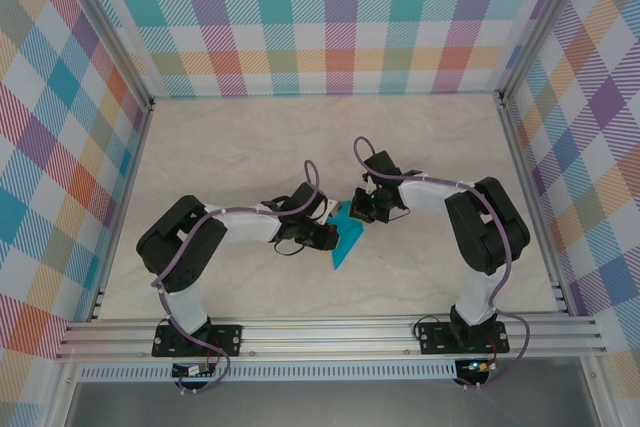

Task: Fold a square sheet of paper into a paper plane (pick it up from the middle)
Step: Third fold the triangle at the center of the table.

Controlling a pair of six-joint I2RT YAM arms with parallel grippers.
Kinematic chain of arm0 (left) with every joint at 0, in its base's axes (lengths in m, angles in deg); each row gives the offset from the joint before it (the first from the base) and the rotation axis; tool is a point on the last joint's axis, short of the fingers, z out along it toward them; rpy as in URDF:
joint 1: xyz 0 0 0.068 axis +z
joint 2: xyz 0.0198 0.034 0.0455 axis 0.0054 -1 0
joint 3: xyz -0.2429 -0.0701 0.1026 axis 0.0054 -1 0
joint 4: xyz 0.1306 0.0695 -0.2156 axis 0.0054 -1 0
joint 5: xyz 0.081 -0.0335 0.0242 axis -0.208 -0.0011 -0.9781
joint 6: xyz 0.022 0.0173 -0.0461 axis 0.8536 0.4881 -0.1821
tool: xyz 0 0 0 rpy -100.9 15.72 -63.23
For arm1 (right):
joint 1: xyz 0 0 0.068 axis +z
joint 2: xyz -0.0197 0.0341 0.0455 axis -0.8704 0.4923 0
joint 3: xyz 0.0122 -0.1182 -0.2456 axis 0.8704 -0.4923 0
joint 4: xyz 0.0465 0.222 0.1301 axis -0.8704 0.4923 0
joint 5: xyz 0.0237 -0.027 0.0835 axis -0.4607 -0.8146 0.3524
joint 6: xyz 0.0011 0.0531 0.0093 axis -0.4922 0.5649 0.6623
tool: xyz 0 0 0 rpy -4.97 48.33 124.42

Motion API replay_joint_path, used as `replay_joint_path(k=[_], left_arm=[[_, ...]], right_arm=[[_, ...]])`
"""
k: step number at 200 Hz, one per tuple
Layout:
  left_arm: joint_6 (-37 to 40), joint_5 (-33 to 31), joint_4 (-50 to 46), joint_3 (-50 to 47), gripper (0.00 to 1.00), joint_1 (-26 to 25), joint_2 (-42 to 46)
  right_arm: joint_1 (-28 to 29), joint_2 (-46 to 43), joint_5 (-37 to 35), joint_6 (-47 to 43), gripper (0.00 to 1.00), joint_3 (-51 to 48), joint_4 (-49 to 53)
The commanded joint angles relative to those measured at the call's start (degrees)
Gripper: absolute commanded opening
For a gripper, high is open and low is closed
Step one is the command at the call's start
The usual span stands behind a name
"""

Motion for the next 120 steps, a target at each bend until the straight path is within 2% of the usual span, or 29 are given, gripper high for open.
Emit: replay_joint_path(k=[1, 19, 55, 83, 120], left_arm=[[-0.03, -0.10, -0.87, -1.91, 0.03, 0.16, -1.76], [-0.05, 0.01, -0.88, -2.12, 0.03, 0.12, -1.43], [-0.17, 0.18, -0.61, -1.94, 0.03, 0.09, -1.05], [0.07, 0.49, -0.90, -1.26, 0.03, 0.10, -1.74], [-0.08, 0.94, -0.59, -1.14, 0.03, 0.15, -2.28]], right_arm=[[-0.69, -7.86, -1.44, 1.99, 0.00, -2.25, 1.52], [-0.98, -13.49, -1.89, 4.05, 0.00, -7.13, -0.67], [0.79, -24.21, 6.06, 12.38, 0.00, -22.81, -14.22], [7.05, -28.93, 6.55, 16.24, 0.00, -28.53, -17.79], [14.78, -28.53, 4.47, 20.20, 0.00, -30.33, -21.51]])
